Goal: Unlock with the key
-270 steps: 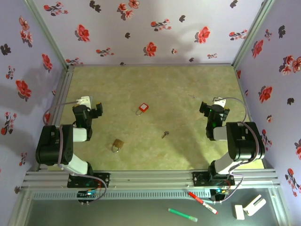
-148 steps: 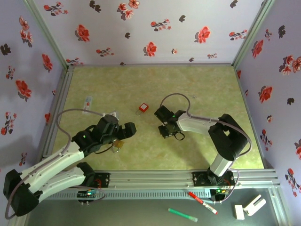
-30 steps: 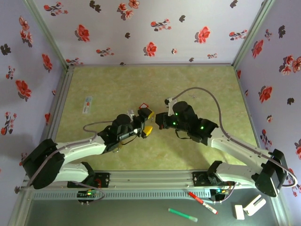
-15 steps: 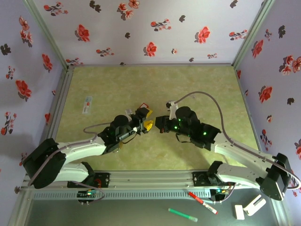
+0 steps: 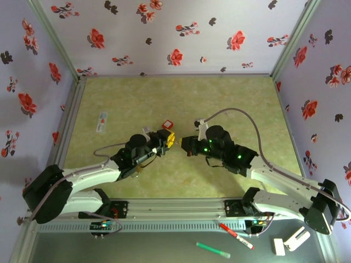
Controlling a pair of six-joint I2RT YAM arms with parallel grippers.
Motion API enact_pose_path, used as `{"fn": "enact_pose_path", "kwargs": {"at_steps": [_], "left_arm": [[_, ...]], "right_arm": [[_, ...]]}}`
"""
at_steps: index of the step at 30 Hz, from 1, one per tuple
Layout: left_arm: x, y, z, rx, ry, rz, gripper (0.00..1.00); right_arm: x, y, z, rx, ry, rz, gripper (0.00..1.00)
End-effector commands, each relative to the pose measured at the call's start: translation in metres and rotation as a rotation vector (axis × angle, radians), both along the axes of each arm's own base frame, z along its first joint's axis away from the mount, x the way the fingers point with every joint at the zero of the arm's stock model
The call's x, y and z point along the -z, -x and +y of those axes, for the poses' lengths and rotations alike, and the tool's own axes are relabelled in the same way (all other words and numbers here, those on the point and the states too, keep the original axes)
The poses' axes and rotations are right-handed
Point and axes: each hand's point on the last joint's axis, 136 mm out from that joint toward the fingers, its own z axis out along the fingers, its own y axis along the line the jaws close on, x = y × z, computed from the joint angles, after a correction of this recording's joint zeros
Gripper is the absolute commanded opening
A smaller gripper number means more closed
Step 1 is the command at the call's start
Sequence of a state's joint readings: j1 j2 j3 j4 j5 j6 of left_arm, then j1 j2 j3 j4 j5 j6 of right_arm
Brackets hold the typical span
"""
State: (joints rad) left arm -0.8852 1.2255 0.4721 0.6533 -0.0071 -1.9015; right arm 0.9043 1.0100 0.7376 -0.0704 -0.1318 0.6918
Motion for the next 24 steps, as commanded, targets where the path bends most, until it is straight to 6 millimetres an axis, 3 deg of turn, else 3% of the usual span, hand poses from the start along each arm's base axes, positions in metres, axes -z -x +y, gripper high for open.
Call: {"fn": "enact_pose_path", "kwargs": {"at_steps": [1, 6, 12, 13, 15, 17, 20, 24], "left_arm": [[-0.001, -0.003, 0.000, -0.005, -0.012, -0.010, 0.15], [0.003, -0.004, 0.001, -0.006, -0.034, -0.011, 0.00], [-0.002, -0.006, 0.005, -0.003, -0.097, -0.056, 0.00], [-0.007, -0.007, 0.007, -0.002, -0.125, -0.093, 0.00], [-0.022, -0.010, 0.010, -0.003, -0.197, -0.197, 0.00], [-0.044, -0.012, 0.013, 0.000, -0.274, -0.338, 0.00], [-0.076, -0.010, 0.014, 0.018, -0.371, -0.524, 0.00], [-0.090, -0.007, 0.017, 0.030, -0.441, -0.619, 0.00]], "right_arm": [[-0.008, 0.003, 0.003, -0.019, -0.026, -0.023, 0.00], [-0.005, 0.006, 0.002, -0.033, -0.012, -0.023, 0.00], [-0.002, 0.005, -0.001, -0.016, -0.017, -0.015, 0.00], [-0.002, 0.002, -0.003, 0.016, -0.029, 0.000, 0.09], [-0.008, -0.002, -0.003, 0.056, -0.075, 0.022, 0.45], [-0.020, -0.003, 0.004, 0.056, -0.165, 0.046, 0.63], [-0.034, -0.005, 0.012, 0.061, -0.300, 0.086, 0.68], [-0.048, -0.003, 0.022, 0.030, -0.498, 0.137, 0.66]]}}
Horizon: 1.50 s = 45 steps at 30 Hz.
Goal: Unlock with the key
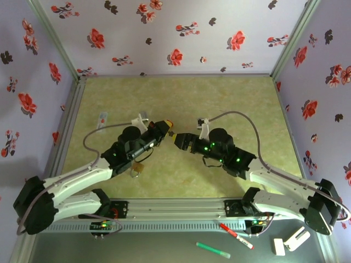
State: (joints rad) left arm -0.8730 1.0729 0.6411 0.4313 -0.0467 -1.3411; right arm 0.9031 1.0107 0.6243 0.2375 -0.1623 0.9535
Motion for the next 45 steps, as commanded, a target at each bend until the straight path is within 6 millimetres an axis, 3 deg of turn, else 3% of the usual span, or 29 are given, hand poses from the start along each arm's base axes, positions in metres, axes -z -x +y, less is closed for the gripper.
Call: {"fn": "enact_pose_path", "kwargs": {"at_steps": [1, 8, 16, 29, 36, 45], "left_arm": [[-0.009, -0.001, 0.005, -0.009, -0.140, -0.150, 0.00], [-0.013, 0.002, -0.002, 0.008, -0.125, -0.182, 0.00], [-0.017, 0.003, -0.011, 0.020, -0.087, -0.196, 0.00], [-0.011, 0.004, -0.011, 0.015, -0.066, -0.185, 0.00], [-0.008, 0.005, -0.010, 0.015, -0.060, -0.179, 0.00], [0.001, 0.003, -0.006, -0.010, -0.058, -0.156, 0.00]], "right_arm": [[-0.033, 0.001, 0.011, -0.024, -0.259, 0.028, 0.65], [-0.042, 0.000, 0.011, -0.021, -0.406, 0.014, 0.59], [-0.038, -0.002, 0.018, -0.033, -0.441, 0.022, 0.48], [-0.036, -0.003, 0.023, -0.046, -0.445, 0.030, 0.21], [-0.041, -0.001, 0.019, -0.043, -0.443, 0.012, 0.01], [-0.050, 0.005, 0.013, -0.049, -0.430, -0.014, 0.00]]}}
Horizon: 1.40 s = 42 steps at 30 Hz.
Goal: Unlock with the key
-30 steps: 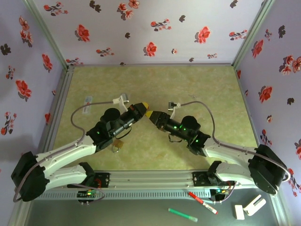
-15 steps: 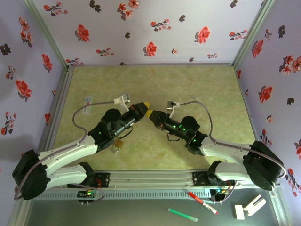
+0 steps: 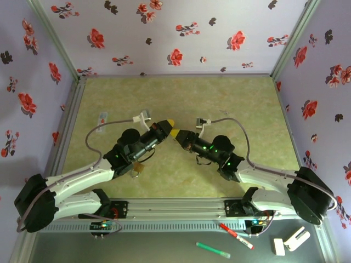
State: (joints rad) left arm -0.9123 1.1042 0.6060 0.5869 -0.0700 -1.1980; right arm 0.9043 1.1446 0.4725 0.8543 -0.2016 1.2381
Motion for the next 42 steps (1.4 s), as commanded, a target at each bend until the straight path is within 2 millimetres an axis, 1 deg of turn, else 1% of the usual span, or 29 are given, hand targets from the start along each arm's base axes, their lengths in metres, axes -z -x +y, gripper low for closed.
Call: {"fn": "enact_pose_path", "kwargs": {"at_steps": [1, 7, 11, 12, 14, 16, 19, 21, 25, 26, 28, 30, 31, 32, 33, 36, 39, 42], "left_arm": [[0.010, -0.003, 0.004, -0.033, -0.024, 0.003, 0.00], [0.009, -0.004, 0.002, -0.028, -0.023, 0.004, 0.00], [0.014, -0.004, 0.008, -0.050, -0.034, 0.017, 0.27], [0.015, -0.006, 0.012, -0.062, -0.044, 0.021, 0.42], [0.013, -0.009, 0.023, -0.089, -0.055, 0.027, 0.56], [0.011, -0.014, 0.038, -0.123, -0.078, 0.042, 0.77], [0.011, -0.020, 0.063, -0.177, -0.150, 0.065, 0.93], [0.011, -0.023, 0.077, -0.192, -0.215, 0.077, 0.98], [0.022, -0.033, 0.098, -0.155, -0.407, 0.107, 1.00], [0.021, -0.034, 0.099, -0.124, -0.480, 0.087, 1.00], [0.029, -0.037, 0.098, -0.047, -0.675, 0.055, 1.00], [0.050, -0.040, 0.094, 0.069, -0.892, 0.053, 0.99], [0.058, -0.041, 0.093, 0.119, -0.970, 0.053, 0.98], [0.074, -0.044, 0.090, 0.188, -1.057, 0.065, 0.97], [0.090, -0.046, 0.087, 0.260, -1.140, 0.073, 0.95], [0.126, -0.058, 0.082, 0.389, -1.352, 0.103, 0.92], [0.156, -0.074, 0.073, 0.484, -1.511, 0.112, 0.89], [0.178, -0.093, 0.061, 0.545, -1.595, 0.107, 0.88]], "right_arm": [[-0.023, 0.009, -0.004, -0.016, -0.039, -0.072, 0.00], [-0.027, 0.011, -0.005, -0.019, -0.043, -0.084, 0.00], [-0.029, 0.012, -0.008, -0.013, -0.041, -0.088, 0.00], [-0.029, 0.013, -0.010, -0.010, -0.035, -0.091, 0.00], [-0.026, 0.014, -0.014, 0.002, -0.009, -0.091, 0.00], [-0.023, 0.016, -0.019, 0.015, 0.024, -0.091, 0.00], [-0.017, 0.019, -0.028, 0.035, 0.074, -0.091, 0.00], [-0.014, 0.020, -0.035, 0.049, 0.109, -0.088, 0.00], [-0.004, 0.022, -0.047, 0.077, 0.199, -0.083, 0.00], [-0.001, 0.022, -0.050, 0.083, 0.235, -0.079, 0.00], [0.007, 0.021, -0.058, 0.101, 0.323, -0.063, 0.00], [0.017, 0.019, -0.069, 0.119, 0.436, -0.040, 0.00], [0.021, 0.018, -0.073, 0.124, 0.481, -0.031, 0.00], [0.025, 0.018, -0.079, 0.129, 0.525, -0.023, 0.00], [0.027, 0.017, -0.083, 0.134, 0.553, -0.015, 0.00], [0.029, 0.016, -0.092, 0.141, 0.593, 0.002, 0.00], [0.030, 0.017, -0.095, 0.148, 0.597, 0.012, 0.00], [0.035, 0.018, -0.096, 0.148, 0.589, 0.034, 0.00]]}}
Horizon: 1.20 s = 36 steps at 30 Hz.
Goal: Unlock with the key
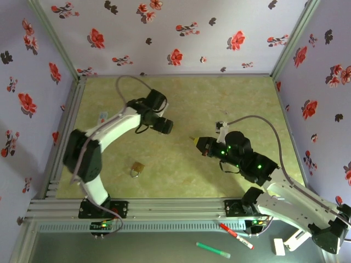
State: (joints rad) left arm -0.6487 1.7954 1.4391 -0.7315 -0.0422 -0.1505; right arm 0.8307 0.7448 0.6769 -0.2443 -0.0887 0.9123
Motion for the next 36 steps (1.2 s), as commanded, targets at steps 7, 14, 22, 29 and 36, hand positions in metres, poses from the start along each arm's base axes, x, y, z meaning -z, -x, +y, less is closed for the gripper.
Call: {"fn": "enact_pose_path", "kwargs": {"at_steps": [7, 14, 22, 29, 36], "left_arm": [[0.049, -0.030, -0.004, 0.203, -0.272, 0.069, 0.86], [0.079, -0.041, -0.011, 0.216, -0.273, 0.158, 0.83], [0.100, -0.047, -0.013, 0.208, -0.238, 0.245, 0.73], [0.114, -0.048, -0.018, 0.207, -0.197, 0.284, 0.68], [0.116, -0.043, -0.027, 0.220, -0.136, 0.307, 0.47]], "right_arm": [[0.011, 0.004, -0.006, 0.008, 0.025, 0.034, 0.00], [0.015, 0.006, -0.002, -0.011, 0.008, 0.047, 0.00], [0.018, 0.006, -0.001, -0.009, -0.006, 0.056, 0.00], [0.019, 0.008, -0.001, -0.009, -0.013, 0.057, 0.00], [0.020, 0.010, -0.002, -0.013, -0.014, 0.060, 0.00]]}}
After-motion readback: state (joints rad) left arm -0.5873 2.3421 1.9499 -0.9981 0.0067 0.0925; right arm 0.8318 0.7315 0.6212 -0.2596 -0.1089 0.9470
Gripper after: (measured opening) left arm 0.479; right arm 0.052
